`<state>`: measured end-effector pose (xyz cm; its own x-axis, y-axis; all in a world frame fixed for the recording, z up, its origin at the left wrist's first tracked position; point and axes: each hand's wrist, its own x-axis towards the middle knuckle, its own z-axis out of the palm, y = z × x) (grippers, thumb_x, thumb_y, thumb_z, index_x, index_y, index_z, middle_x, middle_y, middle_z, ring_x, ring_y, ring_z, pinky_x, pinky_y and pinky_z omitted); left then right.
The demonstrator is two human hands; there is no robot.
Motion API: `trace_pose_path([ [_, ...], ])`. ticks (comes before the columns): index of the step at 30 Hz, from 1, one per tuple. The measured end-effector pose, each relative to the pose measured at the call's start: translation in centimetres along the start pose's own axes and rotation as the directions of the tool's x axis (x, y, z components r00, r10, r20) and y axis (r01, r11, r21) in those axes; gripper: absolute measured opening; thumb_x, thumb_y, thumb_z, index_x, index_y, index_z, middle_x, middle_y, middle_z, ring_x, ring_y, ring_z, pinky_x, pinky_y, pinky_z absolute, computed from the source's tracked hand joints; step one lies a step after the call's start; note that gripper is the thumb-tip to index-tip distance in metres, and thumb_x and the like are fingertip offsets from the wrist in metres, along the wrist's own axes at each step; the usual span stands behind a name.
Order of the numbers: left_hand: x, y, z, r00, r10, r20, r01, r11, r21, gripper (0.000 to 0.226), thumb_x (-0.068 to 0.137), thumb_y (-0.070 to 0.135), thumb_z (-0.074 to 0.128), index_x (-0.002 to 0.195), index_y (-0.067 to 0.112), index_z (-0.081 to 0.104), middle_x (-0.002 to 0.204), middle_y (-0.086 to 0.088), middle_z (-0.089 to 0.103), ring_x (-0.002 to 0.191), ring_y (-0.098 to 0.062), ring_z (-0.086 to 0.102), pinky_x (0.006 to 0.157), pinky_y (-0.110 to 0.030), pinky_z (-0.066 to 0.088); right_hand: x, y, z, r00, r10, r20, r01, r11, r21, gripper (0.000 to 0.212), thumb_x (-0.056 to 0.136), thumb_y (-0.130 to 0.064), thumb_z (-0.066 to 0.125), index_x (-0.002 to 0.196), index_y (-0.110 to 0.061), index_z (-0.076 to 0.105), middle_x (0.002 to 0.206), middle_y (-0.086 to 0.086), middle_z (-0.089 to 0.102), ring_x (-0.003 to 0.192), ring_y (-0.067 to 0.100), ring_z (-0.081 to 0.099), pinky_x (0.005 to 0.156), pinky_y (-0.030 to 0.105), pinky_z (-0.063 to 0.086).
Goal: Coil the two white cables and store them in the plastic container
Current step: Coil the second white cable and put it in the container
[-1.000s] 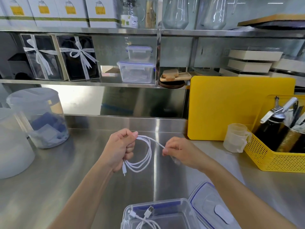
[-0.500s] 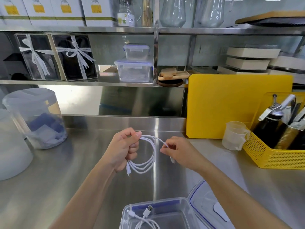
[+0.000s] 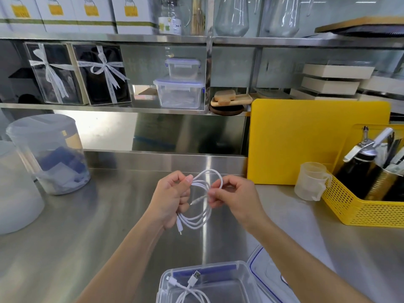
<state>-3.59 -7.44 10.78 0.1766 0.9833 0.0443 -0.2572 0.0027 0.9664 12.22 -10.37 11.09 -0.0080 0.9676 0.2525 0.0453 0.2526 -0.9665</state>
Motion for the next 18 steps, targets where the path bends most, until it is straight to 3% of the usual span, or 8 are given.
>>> trace_pose_path([
  [2,-0.4,0.0,0.1,0.999,-0.044,0.024,0.046,0.995,-0.087,0.037,0.093,0.009,0.049,0.060,0.013,0.035,0.042,0.007,0.029,0.034,-0.003,0.019,0.034,-0.009,0.017,-0.3,1.2,0.6,0.998,-0.066,-0.004,0.063,0.961,-0.271,0.025,0.073,-0.004,0.074,0.071,-0.021,0.056,0.061,-0.007,0.057,0.054,0.002,0.052,0.053,0.015,0.045],
  [4,-0.7,0.0,0.1,0.996,-0.071,0.053,0.077,0.988,-0.133,0.037,0.093,0.009,0.048,0.059,0.014,0.033,0.042,0.007,0.029,0.034,-0.003,0.019,0.033,-0.009,0.016,-0.6,1.8,1.1,0.997,-0.071,-0.004,0.064,0.919,-0.389,0.032,0.073,-0.010,0.075,0.079,-0.025,0.048,0.070,-0.009,0.049,0.058,0.000,0.047,0.055,0.012,0.043],
  [8,-1.1,0.0,0.5,0.986,-0.115,0.122,0.138,0.969,-0.203,0.039,0.094,0.011,0.046,0.057,0.016,0.034,0.043,0.007,0.030,0.033,-0.001,0.020,0.031,-0.010,0.016,-0.6,1.8,1.7,0.996,0.025,0.083,-0.016,0.994,-0.112,0.048,0.075,0.008,0.063,0.105,-0.026,0.045,0.091,-0.005,0.056,0.079,0.004,0.059,0.066,0.013,0.048],
  [11,-1.2,0.3,0.8,0.983,-0.120,0.137,0.149,0.965,-0.218,0.039,0.093,0.011,0.046,0.056,0.016,0.035,0.042,0.007,0.030,0.033,-0.001,0.020,0.030,-0.009,0.017,-0.8,2.1,1.6,0.982,0.003,0.188,-0.012,0.999,0.049,0.031,0.069,0.005,0.051,0.088,-0.017,0.062,0.066,-0.001,0.065,0.061,0.010,0.060,0.061,0.020,0.050],
  [14,-1.0,0.8,0.2,0.987,-0.117,0.106,0.136,0.972,-0.191,0.037,0.094,0.011,0.046,0.059,0.015,0.034,0.042,0.007,0.031,0.032,-0.001,0.021,0.030,-0.010,0.017,-1.4,2.6,1.3,0.982,0.025,0.190,-0.030,0.999,0.023,0.006,0.072,-0.014,0.055,0.075,-0.013,0.061,0.048,-0.009,0.051,0.045,0.004,0.043,0.045,0.015,0.037],
  [18,-0.6,1.4,-0.7,0.990,-0.132,0.045,0.138,0.977,-0.165,0.037,0.093,0.008,0.047,0.059,0.014,0.035,0.040,0.007,0.031,0.031,-0.001,0.021,0.030,-0.010,0.017,-1.4,2.8,0.1,0.967,-0.015,0.254,0.034,0.997,-0.072,0.018,0.079,-0.029,0.060,0.068,-0.015,0.059,0.047,-0.012,0.044,0.045,0.002,0.037,0.045,0.010,0.031],
])
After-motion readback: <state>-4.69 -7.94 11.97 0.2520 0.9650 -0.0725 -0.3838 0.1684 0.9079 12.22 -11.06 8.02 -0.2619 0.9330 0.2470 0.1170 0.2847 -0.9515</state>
